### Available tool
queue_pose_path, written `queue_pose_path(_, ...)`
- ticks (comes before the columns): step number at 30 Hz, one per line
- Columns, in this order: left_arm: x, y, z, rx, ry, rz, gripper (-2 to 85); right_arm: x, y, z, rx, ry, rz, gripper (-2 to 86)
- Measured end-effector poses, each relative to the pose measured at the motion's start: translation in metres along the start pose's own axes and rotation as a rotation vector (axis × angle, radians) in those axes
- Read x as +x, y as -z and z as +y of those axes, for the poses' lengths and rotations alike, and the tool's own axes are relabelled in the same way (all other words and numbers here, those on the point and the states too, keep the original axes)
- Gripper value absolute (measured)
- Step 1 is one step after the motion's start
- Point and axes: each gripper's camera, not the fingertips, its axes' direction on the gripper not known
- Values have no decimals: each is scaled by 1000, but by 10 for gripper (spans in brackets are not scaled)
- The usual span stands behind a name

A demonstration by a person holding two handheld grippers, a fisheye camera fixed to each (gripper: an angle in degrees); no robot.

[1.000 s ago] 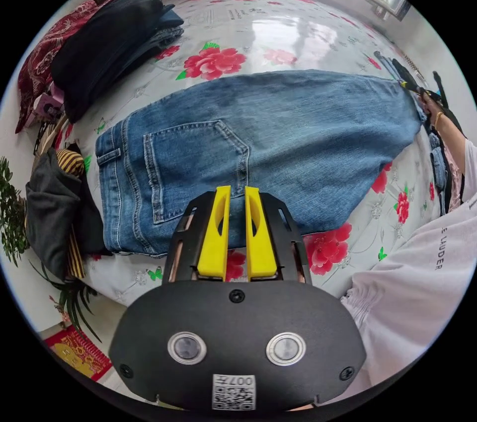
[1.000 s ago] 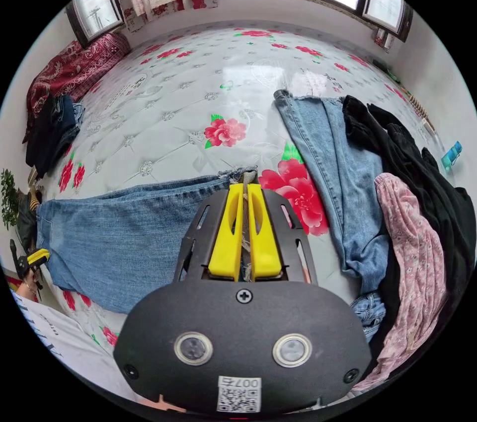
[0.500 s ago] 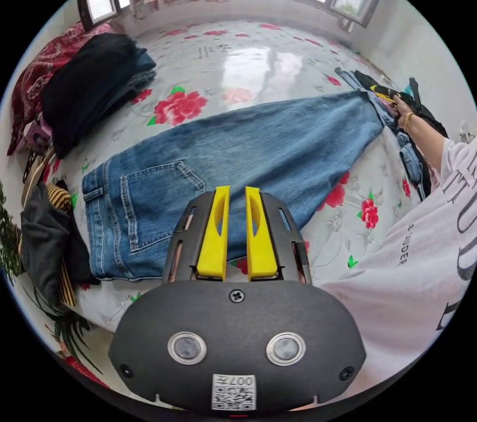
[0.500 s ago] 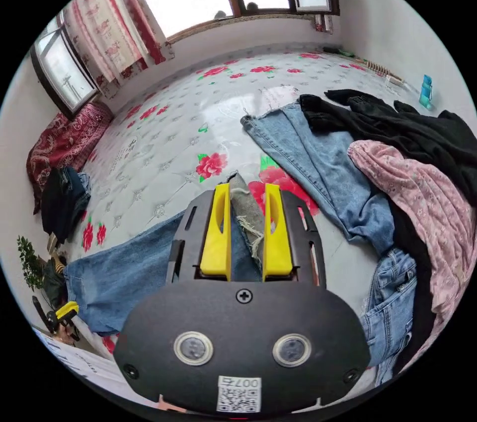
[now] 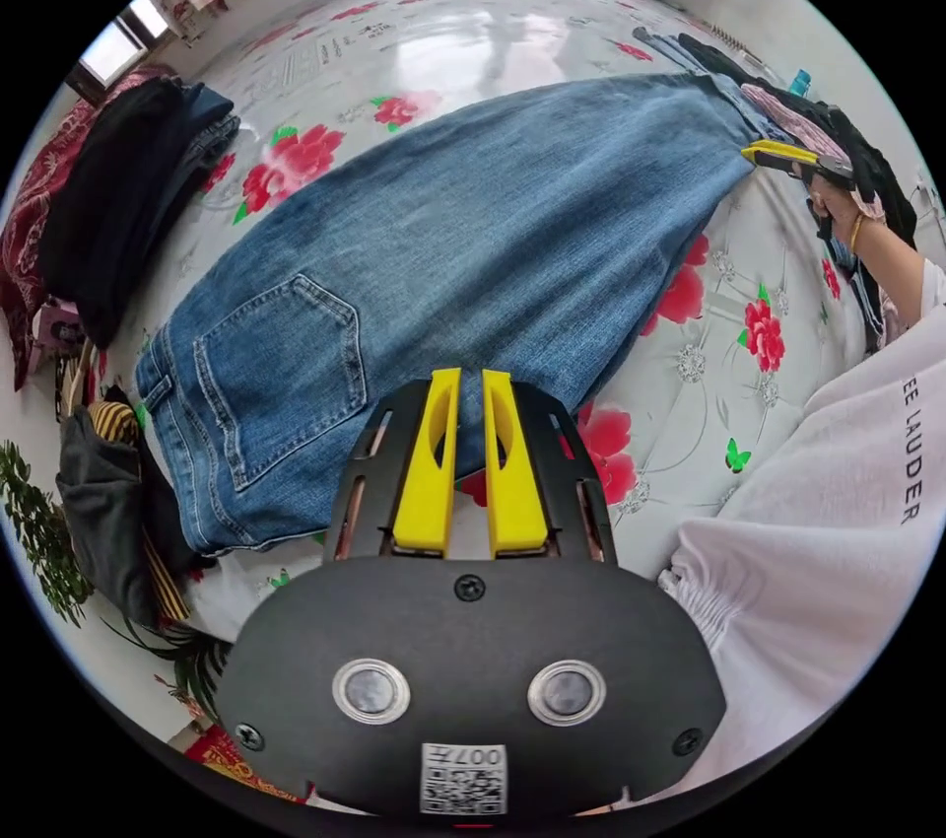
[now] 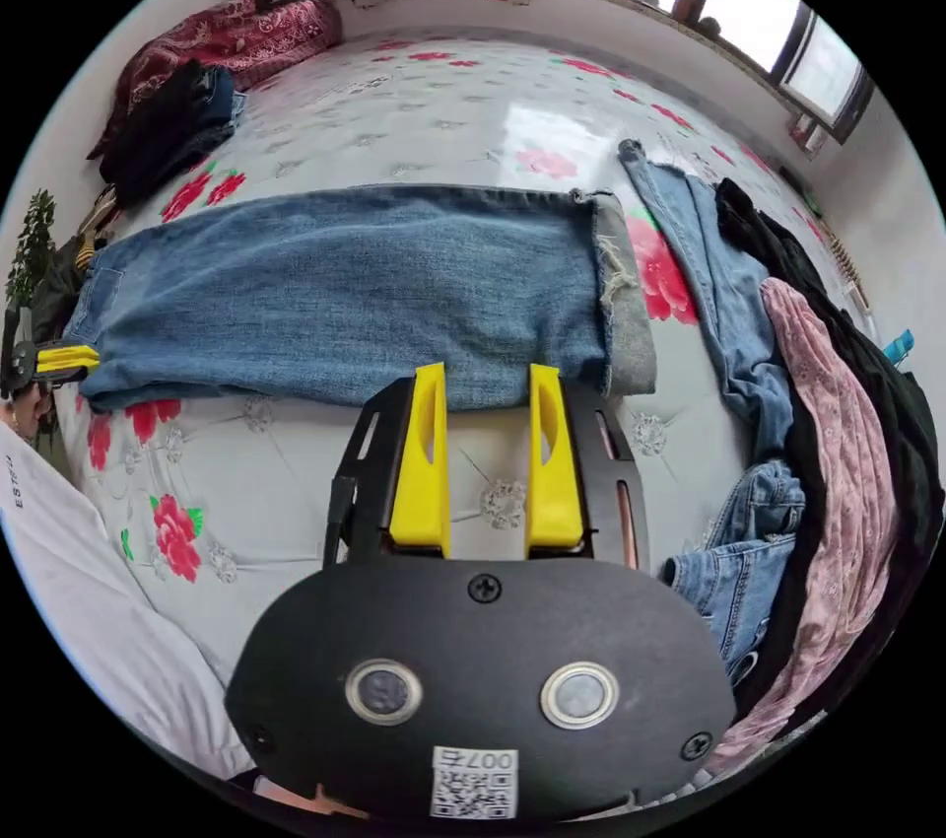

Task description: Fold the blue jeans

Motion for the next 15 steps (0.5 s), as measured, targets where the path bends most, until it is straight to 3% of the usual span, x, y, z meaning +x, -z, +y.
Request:
queue_pose_path(3,-2,3,12,-23,8,-11,42,37,34,16,122,-177,-63,94)
queue_pose_path(10,-107,20,85,80,680,255,54,149,13,102,329,-846,-634,94)
queue_pose_path(15,-166,21,156,173,1118,346,80,163,-12,100,459,-994,-727,71)
